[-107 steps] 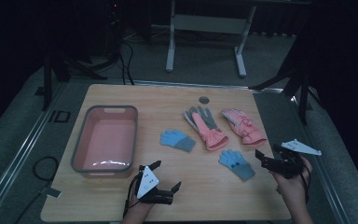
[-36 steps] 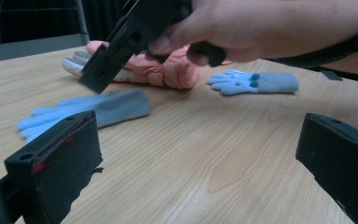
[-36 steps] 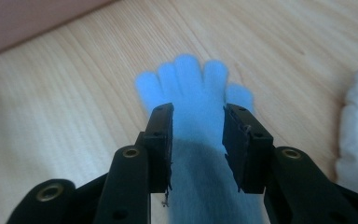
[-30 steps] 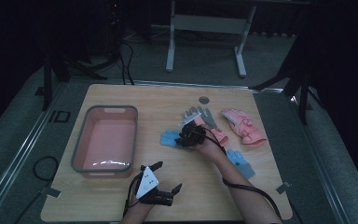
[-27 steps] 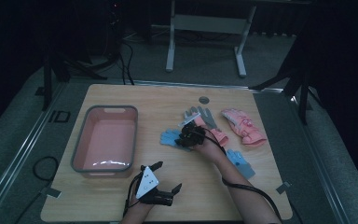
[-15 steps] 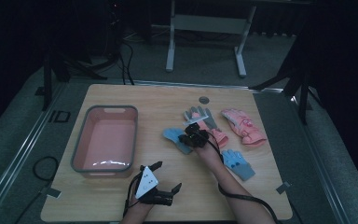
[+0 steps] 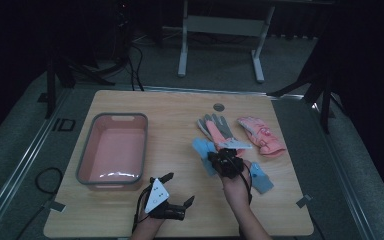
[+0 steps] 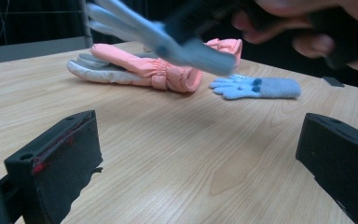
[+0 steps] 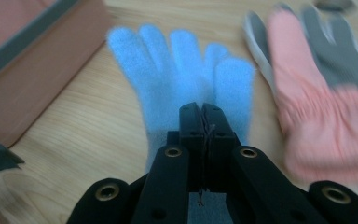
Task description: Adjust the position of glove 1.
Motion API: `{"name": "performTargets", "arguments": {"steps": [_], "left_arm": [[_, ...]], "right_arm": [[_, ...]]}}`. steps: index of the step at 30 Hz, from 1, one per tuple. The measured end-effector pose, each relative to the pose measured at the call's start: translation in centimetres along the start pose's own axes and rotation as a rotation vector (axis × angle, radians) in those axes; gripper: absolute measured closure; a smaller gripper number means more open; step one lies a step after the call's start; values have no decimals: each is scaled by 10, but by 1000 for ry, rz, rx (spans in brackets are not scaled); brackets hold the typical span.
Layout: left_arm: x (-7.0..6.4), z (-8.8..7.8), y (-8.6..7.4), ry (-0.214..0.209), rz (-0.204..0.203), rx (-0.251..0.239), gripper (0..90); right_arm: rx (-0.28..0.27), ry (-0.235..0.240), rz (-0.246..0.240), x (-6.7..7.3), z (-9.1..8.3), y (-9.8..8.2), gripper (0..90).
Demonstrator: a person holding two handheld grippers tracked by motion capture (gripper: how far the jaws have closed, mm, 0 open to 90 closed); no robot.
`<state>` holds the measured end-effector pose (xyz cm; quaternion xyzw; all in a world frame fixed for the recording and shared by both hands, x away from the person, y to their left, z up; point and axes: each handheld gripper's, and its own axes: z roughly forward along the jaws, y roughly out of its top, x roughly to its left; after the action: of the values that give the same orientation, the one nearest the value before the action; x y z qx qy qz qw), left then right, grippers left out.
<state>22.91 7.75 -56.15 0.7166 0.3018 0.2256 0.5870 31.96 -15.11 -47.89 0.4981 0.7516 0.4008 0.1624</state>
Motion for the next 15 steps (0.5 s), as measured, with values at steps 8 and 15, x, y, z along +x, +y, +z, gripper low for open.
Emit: {"name": "performTargets", "arguments": {"steps": [8,15], "left_arm": [[-1,1,0,1,9,2,0],[-2,1,0,-9,17,3,0]], "right_arm": [[-3,-78,196,-2,-3,-41,882],[72,-113,274,-13,24,-69,875]]}}
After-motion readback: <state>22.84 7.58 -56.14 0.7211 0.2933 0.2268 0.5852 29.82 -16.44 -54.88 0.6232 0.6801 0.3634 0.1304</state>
